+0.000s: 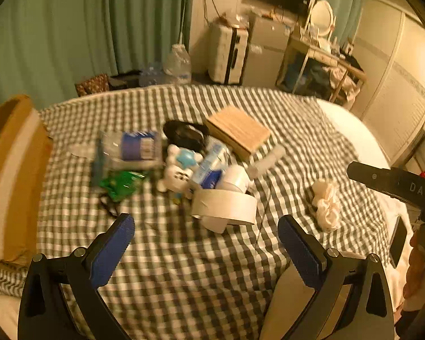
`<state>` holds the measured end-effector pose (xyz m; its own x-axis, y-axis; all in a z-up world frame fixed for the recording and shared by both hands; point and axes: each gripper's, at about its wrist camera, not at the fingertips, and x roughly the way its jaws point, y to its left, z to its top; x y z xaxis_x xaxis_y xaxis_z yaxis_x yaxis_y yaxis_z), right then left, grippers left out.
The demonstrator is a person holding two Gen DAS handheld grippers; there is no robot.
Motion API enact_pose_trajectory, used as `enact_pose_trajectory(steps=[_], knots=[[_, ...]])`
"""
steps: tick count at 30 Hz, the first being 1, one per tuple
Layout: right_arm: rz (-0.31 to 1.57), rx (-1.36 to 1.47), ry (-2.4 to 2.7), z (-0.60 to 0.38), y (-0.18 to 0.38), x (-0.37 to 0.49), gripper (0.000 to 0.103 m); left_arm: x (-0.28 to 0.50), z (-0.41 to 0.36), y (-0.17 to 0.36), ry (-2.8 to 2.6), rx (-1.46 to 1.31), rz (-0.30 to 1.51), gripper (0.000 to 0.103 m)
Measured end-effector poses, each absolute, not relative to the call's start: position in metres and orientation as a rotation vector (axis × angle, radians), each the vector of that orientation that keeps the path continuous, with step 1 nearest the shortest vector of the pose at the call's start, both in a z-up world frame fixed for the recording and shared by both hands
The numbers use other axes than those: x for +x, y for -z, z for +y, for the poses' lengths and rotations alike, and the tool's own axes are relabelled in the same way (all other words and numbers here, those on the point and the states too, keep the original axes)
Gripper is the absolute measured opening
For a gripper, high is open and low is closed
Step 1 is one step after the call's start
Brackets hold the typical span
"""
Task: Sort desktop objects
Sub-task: 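Grasp the white tape roll with the left tool while the right tool grasps the lace cloth, then lift and carry the tape roll and lace cloth over the cardboard box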
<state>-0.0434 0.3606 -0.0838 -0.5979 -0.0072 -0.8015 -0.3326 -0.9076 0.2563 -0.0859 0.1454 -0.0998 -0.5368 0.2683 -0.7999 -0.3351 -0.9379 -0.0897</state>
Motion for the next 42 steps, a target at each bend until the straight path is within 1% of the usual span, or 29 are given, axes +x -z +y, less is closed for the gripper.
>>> enact_pose_trajectory(steps=[6,8,10,13,17,18,19,20,21,22,23,24,25,26,28,30,35,42], knots=[[0.643,-1.394,-2.483,0.388,0.132,-0.057,0.060,-0.109,0.171,0.137,-2.433,-1.357,0.099,0.103],[0.646,-1.422,-2.435,0.392,0.146,-0.061,0.064,-0.116,0.180,0.148,-2.417,-1.370,0.106,0.103],[0.629,-1.468,-2.378,0.396,0.161,-0.065,0.065,-0.121,0.185,0.158,-2.396,-1.389,0.114,0.103],[0.701,-1.526,-2.355,0.402,0.177,-0.068,0.065,-0.130,0.192,0.177,-2.372,-1.432,0.126,0.103],[0.743,-1.583,-2.319,0.406,0.191,-0.071,0.065,-0.137,0.191,0.190,-2.353,-1.445,0.115,0.103],[0.739,-1.593,-2.318,0.404,0.192,-0.071,0.064,-0.138,0.191,0.191,-2.349,-1.451,0.115,0.103],[0.728,-1.599,-2.318,0.402,0.194,-0.071,0.054,-0.139,0.189,0.193,-2.345,-1.466,0.107,0.103],[0.714,-1.604,-2.315,0.401,0.195,-0.071,0.049,-0.140,0.187,0.194,-2.343,-1.470,0.099,0.103],[0.706,-1.611,-2.312,0.399,0.196,-0.072,0.041,-0.139,0.185,0.195,-2.341,-1.470,0.098,0.101],[0.705,-1.618,-2.313,0.398,0.196,-0.072,0.037,-0.139,0.185,0.195,-2.346,-1.469,0.112,0.097],[0.705,-1.621,-2.315,0.397,0.196,-0.072,0.034,-0.139,0.184,0.195,-2.352,-1.464,0.143,0.085],[0.704,-1.620,-2.317,0.396,0.196,-0.072,0.028,-0.139,0.185,0.194,-2.349,-1.459,0.168,0.085],[0.700,-1.616,-2.317,0.396,0.195,-0.071,0.026,-0.137,0.184,0.193,-2.343,-1.458,0.184,0.085],[0.699,-1.607,-2.322,0.396,0.194,-0.069,0.025,-0.137,0.186,0.192,-2.343,-1.456,0.193,0.085],[0.696,-1.591,-2.327,0.397,0.190,-0.067,0.021,-0.134,0.184,0.188,-2.346,-1.444,0.207,0.085],[0.689,-1.578,-2.335,0.398,0.187,-0.066,0.020,-0.130,0.181,0.180,-2.353,-1.425,0.213,0.085],[0.624,-1.528,-2.374,0.392,0.168,-0.060,0.019,-0.117,0.173,0.151,-2.386,-1.366,0.243,0.085],[0.573,-1.466,-2.451,0.374,0.130,-0.053,0.017,-0.098,0.153,0.103,-2.431,-1.258,0.194,0.085]])
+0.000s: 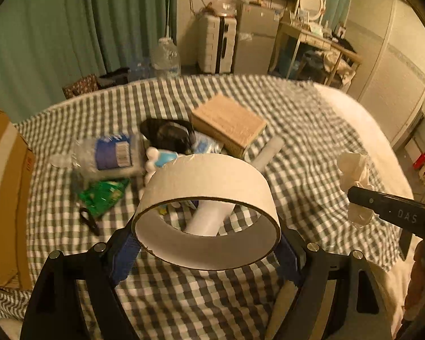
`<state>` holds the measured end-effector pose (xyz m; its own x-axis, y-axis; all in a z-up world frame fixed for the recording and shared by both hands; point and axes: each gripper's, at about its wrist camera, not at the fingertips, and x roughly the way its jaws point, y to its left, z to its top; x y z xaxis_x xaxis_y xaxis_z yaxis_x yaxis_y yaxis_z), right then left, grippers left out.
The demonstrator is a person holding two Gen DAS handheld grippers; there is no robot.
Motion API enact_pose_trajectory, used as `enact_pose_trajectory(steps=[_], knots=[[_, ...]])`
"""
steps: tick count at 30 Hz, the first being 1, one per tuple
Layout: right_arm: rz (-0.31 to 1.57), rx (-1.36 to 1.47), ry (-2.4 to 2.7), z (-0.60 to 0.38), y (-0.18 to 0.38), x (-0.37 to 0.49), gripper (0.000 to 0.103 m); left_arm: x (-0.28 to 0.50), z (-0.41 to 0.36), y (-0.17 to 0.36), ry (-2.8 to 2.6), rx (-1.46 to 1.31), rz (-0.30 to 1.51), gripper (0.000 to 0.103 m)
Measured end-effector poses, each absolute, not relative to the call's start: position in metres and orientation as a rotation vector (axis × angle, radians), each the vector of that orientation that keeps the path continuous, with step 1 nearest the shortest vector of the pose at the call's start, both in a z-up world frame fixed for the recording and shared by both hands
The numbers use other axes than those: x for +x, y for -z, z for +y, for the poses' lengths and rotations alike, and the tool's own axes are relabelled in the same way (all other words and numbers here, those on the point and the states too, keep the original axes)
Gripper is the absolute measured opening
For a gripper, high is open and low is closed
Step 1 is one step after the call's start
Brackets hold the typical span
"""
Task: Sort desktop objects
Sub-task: 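Lift and carry the tape roll and lace cloth over the cardboard box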
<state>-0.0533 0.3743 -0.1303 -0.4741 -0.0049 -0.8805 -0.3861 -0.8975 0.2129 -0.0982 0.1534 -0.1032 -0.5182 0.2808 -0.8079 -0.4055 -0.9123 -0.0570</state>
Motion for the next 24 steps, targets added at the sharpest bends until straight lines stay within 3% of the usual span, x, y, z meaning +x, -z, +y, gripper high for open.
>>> enact_pose_trajectory(steps=[24], knots=[[0.309,-1.218,-2.996,0.191,-0.053,-0.049,0.017,-0.080,0.009,-0.049,-2.709,-0.914,0.007,0.085]])
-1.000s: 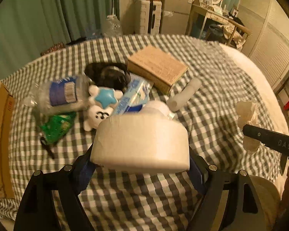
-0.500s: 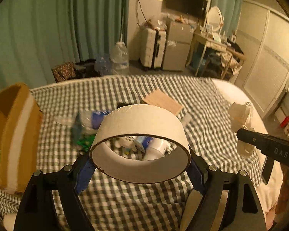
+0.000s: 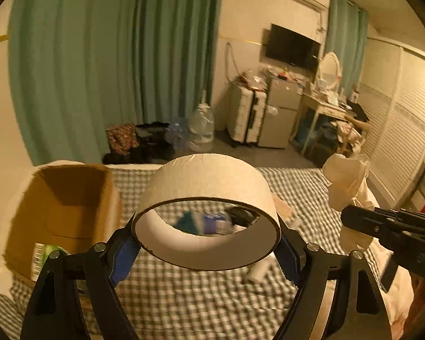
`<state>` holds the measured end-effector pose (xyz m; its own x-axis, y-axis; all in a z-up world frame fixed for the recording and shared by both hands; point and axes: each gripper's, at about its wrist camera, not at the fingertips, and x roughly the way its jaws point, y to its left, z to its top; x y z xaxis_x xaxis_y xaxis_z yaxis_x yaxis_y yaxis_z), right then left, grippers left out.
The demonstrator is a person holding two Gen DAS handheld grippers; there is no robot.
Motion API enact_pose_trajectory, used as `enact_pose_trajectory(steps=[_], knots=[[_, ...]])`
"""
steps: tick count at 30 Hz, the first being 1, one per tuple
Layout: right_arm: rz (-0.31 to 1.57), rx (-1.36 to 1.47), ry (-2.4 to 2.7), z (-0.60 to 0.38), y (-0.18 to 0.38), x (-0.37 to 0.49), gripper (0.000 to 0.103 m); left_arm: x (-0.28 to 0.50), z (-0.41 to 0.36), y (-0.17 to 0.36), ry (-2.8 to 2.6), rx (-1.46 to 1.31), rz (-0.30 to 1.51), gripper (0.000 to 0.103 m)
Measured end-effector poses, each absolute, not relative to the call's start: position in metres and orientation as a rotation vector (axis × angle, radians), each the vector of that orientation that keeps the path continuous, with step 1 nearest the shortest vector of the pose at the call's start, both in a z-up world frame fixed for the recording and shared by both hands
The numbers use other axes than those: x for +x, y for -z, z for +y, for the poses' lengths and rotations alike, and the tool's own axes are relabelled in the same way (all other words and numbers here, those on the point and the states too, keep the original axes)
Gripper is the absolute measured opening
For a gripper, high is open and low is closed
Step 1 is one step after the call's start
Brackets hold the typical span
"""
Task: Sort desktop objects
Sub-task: 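Lift and carry the tape roll and lace cloth over the cardboard box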
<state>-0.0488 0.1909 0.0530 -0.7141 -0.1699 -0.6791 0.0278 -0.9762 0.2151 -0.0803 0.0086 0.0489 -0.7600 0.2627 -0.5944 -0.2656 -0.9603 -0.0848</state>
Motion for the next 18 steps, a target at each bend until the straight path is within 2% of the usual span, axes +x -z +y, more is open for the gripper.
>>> enact_pose_trajectory(steps=[9,18], knots=[[-0.151,1.048,2.576,0.071,-0.076,-0.099,0.017,-0.104,-0.097,-0.058,-2.897,-0.941,-0.031,0.085],[-0.078,1.119,2.361,-0.023,-0.040,-0.161,0.017,-0.134,-0.185,-0.009,-2.977,-1.133,-0.132,0.085]])
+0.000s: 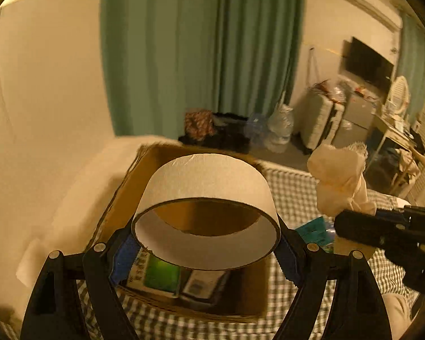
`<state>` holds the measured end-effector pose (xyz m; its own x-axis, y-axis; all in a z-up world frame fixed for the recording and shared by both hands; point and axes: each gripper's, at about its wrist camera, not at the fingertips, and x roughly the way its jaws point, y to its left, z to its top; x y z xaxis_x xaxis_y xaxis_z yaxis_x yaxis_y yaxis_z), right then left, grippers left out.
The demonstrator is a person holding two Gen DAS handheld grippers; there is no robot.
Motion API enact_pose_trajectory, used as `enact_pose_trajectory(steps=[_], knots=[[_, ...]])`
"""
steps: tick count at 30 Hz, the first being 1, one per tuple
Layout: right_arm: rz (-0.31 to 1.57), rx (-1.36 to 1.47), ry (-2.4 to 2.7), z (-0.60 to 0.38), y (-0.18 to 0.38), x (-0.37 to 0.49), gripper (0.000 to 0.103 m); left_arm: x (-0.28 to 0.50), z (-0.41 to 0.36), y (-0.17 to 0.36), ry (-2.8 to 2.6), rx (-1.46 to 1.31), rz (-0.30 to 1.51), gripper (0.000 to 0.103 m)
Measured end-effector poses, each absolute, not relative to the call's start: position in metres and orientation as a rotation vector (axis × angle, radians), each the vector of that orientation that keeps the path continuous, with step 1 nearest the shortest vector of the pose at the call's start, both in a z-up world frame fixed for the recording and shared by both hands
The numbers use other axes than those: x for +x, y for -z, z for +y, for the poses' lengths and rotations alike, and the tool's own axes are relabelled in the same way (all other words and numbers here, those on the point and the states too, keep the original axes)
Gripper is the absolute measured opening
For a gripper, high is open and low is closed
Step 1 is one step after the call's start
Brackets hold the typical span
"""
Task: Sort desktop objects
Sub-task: 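Lift and carry the tape roll and lace cloth over the cardboard box, then open both tools to drop the tape roll and lace cloth into the box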
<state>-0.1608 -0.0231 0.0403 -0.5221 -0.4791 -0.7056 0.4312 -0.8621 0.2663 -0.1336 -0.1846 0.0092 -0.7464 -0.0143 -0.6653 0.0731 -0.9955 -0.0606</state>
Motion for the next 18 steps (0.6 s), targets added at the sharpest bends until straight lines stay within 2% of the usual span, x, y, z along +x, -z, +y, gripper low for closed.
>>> enact_pose_trajectory(steps=[8,10,11,12,13,15,18], knots=[[-0.091,1.226,2.267,-0.063,0.003,-0.206,0.017,-0.163,-0.209,0.036,2.793,1.213,0.131,0.086],[-0.094,1.241,2.263,-0.072,0.006,-0.214,0.018,-0.169,-0.218,0.045,2.771,1.243,0.150,0.088],[-0.094,1.246,2.269,-0.076,0.006,-0.218,0.019,-0.170,-0.222,0.050,2.764,1.269,0.180,0.093],[-0.095,1.248,2.269,-0.080,0.004,-0.219,0.025,-0.172,-0.223,0.054,2.756,1.286,0.199,0.096],[-0.111,1.243,2.263,-0.082,0.003,-0.222,0.043,-0.173,-0.224,0.057,2.745,1.304,0.212,0.097],[-0.183,1.222,2.263,-0.081,-0.001,-0.224,0.066,-0.174,-0.224,0.064,2.723,1.341,0.215,0.097],[-0.238,1.207,2.266,-0.077,-0.007,-0.225,0.066,-0.171,-0.222,0.068,2.703,1.361,0.200,0.098]])
